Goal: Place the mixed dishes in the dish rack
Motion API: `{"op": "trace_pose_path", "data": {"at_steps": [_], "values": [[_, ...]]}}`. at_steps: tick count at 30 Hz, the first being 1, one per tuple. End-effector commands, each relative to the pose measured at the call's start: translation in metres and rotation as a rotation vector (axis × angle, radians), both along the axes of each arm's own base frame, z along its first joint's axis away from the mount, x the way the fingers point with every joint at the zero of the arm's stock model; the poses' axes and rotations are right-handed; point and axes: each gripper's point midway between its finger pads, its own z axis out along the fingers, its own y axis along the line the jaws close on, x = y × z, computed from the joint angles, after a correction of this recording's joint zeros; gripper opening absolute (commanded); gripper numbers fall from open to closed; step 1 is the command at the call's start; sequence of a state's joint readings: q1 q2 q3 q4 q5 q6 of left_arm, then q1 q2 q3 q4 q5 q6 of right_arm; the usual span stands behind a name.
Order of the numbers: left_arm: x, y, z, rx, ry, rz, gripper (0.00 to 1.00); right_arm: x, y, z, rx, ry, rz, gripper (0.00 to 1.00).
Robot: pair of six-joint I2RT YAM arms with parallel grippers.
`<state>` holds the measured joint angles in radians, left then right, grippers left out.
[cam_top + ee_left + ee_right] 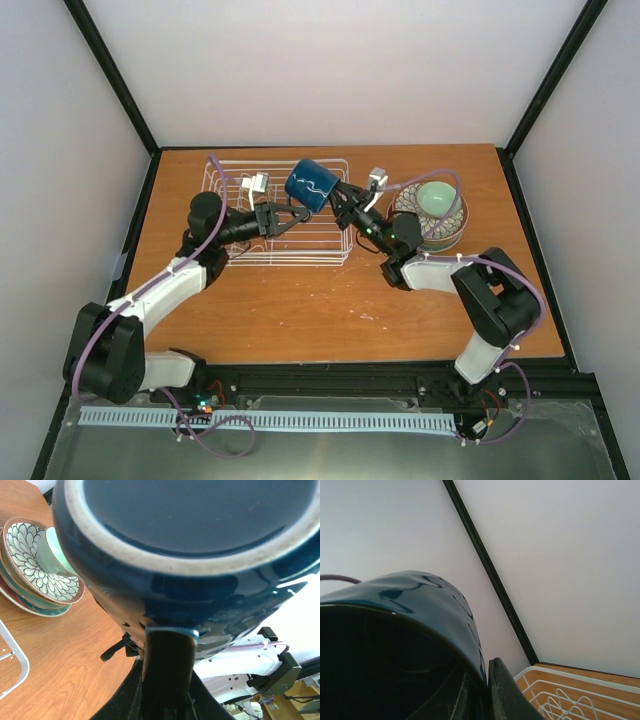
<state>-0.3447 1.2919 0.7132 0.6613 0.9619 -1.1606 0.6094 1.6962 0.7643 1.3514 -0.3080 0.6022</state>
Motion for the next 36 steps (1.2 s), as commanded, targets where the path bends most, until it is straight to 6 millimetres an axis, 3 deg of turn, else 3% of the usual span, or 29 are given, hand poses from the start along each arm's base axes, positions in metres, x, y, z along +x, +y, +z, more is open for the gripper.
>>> {"op": "trace_pose_path", "data": {"at_steps": [1,6,11,17,23,30,36], "values": [[0.007,0.004,0.042,0.078,-0.199,0.089,0.01,-0.009,-0.003,0.030,-0.011,-0.066,-0.034,0.10],[0.014,0.018,0.054,0.208,-0.254,0.210,0.01,-0.002,-0.027,0.023,-0.097,-0.060,-0.205,0.19],[0.026,0.026,0.038,0.293,-0.236,0.279,0.01,0.010,-0.055,0.011,-0.226,-0.024,-0.400,0.22],[0.060,0.038,-0.016,0.507,-0.199,0.404,0.01,0.006,-0.081,0.006,-0.360,0.010,-0.526,0.23],[0.098,0.024,-0.085,0.800,-0.186,0.498,0.01,-0.012,-0.103,0.013,-0.413,0.012,-0.590,0.23],[0.132,0.021,-0.133,1.038,-0.224,0.581,0.01,-0.030,-0.126,0.012,-0.451,0.011,-0.644,0.23],[0.156,0.012,-0.149,1.114,-0.287,0.628,0.01,-0.038,-0.138,0.013,-0.463,0.000,-0.677,0.23]]}}
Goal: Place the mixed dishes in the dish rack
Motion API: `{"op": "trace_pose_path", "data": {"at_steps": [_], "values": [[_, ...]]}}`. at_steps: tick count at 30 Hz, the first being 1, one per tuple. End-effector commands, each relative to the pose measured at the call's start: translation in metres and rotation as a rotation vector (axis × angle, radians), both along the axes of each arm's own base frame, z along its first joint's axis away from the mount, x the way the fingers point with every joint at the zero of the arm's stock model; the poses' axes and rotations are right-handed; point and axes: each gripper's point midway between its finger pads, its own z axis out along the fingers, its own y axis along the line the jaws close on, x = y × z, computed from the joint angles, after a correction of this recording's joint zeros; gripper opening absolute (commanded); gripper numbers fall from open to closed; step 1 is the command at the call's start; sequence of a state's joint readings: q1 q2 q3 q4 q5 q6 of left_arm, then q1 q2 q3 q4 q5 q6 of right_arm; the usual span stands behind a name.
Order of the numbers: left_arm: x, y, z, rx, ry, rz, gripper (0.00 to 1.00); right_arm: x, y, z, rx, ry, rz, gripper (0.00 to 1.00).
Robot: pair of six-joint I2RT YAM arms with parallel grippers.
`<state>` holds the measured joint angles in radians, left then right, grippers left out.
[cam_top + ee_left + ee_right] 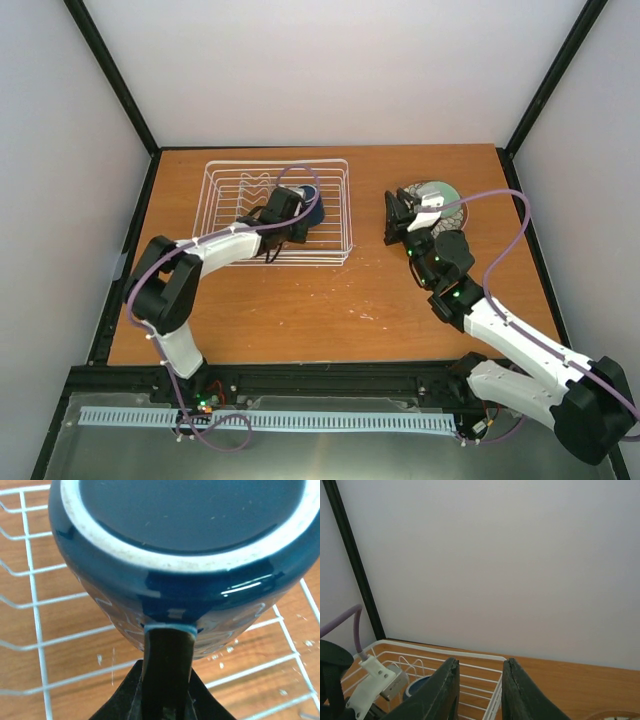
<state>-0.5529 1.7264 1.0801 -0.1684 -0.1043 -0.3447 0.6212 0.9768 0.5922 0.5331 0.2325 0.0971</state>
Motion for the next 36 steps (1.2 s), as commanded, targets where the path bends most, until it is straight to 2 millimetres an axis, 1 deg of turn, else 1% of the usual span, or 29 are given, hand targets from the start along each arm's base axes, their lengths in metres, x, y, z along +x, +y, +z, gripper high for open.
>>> {"op": "trace_pose_path", "data": {"at_steps": [1,2,6,10,15,19,24,26,27,29,31,33,36], "values": [[0.048,-0.017,0.050,0.033,-0.235,0.022,0.01,-0.003,-0.007,-0.008,-0.047,0.010,-0.041,0.23],[0.051,-0.020,0.040,0.053,-0.227,0.020,0.01,-0.003,-0.008,-0.009,-0.052,0.009,-0.044,0.22],[0.058,-0.032,0.024,0.069,-0.235,0.000,0.01,-0.002,-0.008,-0.011,-0.066,0.010,-0.051,0.22],[0.060,-0.039,0.001,0.097,-0.222,-0.007,0.01,0.000,-0.008,-0.012,-0.082,0.010,-0.060,0.22],[0.063,-0.037,-0.017,0.124,-0.246,0.017,0.01,0.001,-0.009,-0.014,-0.095,0.011,-0.069,0.22],[0.065,-0.038,-0.032,0.145,-0.230,0.021,0.01,0.003,-0.010,-0.015,-0.105,0.017,-0.078,0.22],[0.070,-0.035,-0.042,0.174,-0.234,0.039,0.01,0.004,-0.009,-0.015,-0.108,0.018,-0.081,0.22],[0.072,-0.036,-0.046,0.183,-0.226,0.042,0.06,0.004,-0.010,-0.016,-0.110,0.023,-0.085,0.22],[0.073,-0.036,-0.047,0.183,-0.221,0.044,0.12,0.005,-0.010,-0.016,-0.111,0.025,-0.086,0.22],[0.072,-0.036,-0.049,0.181,-0.213,0.046,0.27,0.004,-0.011,-0.016,-0.111,0.026,-0.090,0.22],[0.071,-0.036,-0.048,0.178,-0.212,0.047,0.33,0.004,-0.012,-0.015,-0.111,0.025,-0.096,0.22],[0.070,-0.034,-0.047,0.177,-0.207,0.049,0.41,0.004,-0.013,-0.015,-0.112,0.025,-0.101,0.22],[0.068,-0.033,-0.044,0.176,-0.207,0.052,0.48,0.004,-0.013,-0.015,-0.111,0.029,-0.098,0.22]]}}
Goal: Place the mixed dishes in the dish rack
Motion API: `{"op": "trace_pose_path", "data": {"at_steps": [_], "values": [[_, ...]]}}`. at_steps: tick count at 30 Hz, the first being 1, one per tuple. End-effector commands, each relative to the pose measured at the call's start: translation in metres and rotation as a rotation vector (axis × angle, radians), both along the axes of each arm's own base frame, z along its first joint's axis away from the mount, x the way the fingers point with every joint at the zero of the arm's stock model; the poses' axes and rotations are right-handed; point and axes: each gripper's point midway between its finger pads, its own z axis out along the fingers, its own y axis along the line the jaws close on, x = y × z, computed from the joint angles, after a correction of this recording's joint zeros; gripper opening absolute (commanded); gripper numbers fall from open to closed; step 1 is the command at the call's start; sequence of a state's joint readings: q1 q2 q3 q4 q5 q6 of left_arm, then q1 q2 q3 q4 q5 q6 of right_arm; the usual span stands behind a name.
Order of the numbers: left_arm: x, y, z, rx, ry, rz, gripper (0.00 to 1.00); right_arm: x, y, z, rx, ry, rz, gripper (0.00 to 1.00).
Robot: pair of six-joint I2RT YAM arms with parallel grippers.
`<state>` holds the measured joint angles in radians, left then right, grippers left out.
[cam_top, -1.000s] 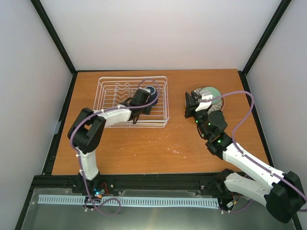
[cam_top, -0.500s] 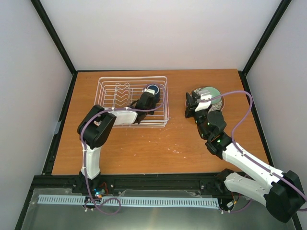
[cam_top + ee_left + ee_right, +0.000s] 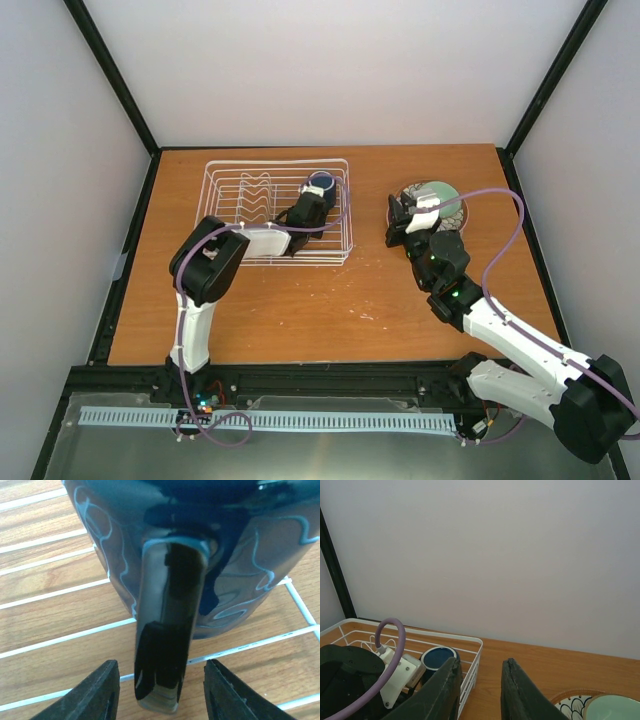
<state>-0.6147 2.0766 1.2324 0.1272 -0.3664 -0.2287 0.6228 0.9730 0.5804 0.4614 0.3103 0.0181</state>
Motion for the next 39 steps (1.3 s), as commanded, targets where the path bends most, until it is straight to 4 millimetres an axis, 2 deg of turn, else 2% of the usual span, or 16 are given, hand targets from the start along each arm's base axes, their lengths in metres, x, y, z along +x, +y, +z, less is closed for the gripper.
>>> {"op": "trace_pose_path", "data": {"at_steps": [1,6,10,12,15,20,23,26,29,31,32,39], "values": [[-0.001,-0.002,0.006,-0.006,-0.006,0.006,0.48,-0.002,-0.002,0.007,0.002,-0.014,-0.013,0.22],[-0.008,0.003,0.025,-0.027,-0.012,0.024,0.55,-0.001,-0.006,0.006,0.011,-0.003,-0.036,0.22],[-0.015,0.007,0.065,-0.078,-0.058,0.024,0.60,0.003,-0.012,0.003,0.015,0.037,-0.081,0.24],[-0.020,0.006,0.085,-0.098,-0.081,0.011,0.69,0.006,-0.018,0.000,0.025,0.062,-0.120,0.24],[-0.029,0.006,0.116,-0.141,-0.114,-0.016,0.71,0.010,-0.033,-0.007,0.043,0.099,-0.214,0.27],[-0.052,0.009,0.184,-0.237,-0.193,-0.065,0.70,0.016,-0.066,-0.020,0.056,0.200,-0.414,0.34],[-0.067,0.013,0.225,-0.269,-0.261,-0.115,0.67,0.023,-0.099,-0.038,0.067,0.332,-0.569,0.30],[-0.076,0.020,0.252,-0.255,-0.306,-0.137,0.63,0.029,-0.133,-0.065,0.129,0.522,-0.644,0.24],[-0.081,0.024,0.259,-0.225,-0.316,-0.149,0.63,0.034,-0.152,-0.076,0.205,0.612,-0.671,0.20],[-0.082,0.026,0.257,-0.211,-0.311,-0.154,0.63,0.038,-0.156,-0.082,0.236,0.650,-0.668,0.20],[-0.083,0.024,0.255,-0.205,-0.306,-0.163,0.63,0.040,-0.164,-0.084,0.263,0.670,-0.684,0.21],[-0.082,0.017,0.240,-0.175,-0.236,-0.193,0.63,0.067,-0.168,-0.106,0.301,0.820,-0.658,0.23]]}}
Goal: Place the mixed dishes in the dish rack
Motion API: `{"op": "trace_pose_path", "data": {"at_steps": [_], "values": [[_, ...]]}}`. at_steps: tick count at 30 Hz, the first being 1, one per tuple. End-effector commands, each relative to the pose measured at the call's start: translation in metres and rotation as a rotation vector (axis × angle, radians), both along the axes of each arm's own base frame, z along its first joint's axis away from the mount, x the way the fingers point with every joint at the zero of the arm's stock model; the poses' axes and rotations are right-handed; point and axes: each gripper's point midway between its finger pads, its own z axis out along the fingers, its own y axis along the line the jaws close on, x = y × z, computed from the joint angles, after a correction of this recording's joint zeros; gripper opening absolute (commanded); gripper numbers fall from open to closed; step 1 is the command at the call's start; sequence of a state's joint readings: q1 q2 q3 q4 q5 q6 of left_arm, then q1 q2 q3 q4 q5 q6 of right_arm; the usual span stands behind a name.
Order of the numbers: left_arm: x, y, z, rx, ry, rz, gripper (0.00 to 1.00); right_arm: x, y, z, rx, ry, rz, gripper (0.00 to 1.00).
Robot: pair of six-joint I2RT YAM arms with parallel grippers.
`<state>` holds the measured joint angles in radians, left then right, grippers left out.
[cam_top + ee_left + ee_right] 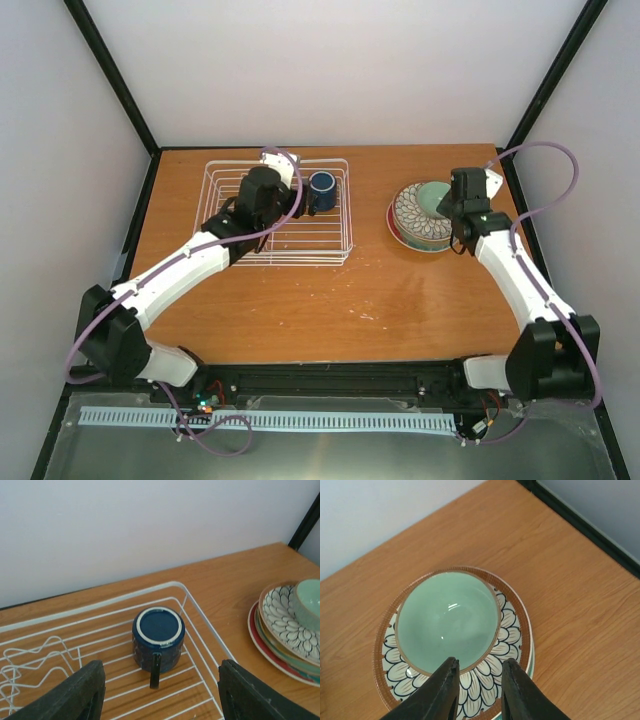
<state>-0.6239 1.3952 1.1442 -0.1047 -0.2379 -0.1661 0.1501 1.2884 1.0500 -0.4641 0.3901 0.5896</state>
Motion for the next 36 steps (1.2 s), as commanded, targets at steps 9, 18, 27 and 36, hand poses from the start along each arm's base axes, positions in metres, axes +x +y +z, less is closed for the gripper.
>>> {"op": "trace_pose_path", "data": {"at_steps": [9,18,27,36], "values": [[0.000,-0.009,-0.006,0.080,0.058,-0.056,0.66,0.025,-0.007,-0.047,0.228,0.172,0.002,0.22],[0.001,-0.012,-0.010,0.079,0.082,-0.079,0.66,0.031,-0.013,-0.067,0.329,0.224,0.005,0.23],[0.002,-0.008,-0.004,0.075,0.069,-0.072,0.65,0.047,-0.011,-0.082,0.357,0.274,0.015,0.25],[0.003,-0.007,-0.003,0.067,0.066,-0.070,0.65,0.053,-0.014,-0.105,0.340,0.344,0.012,0.25]]}}
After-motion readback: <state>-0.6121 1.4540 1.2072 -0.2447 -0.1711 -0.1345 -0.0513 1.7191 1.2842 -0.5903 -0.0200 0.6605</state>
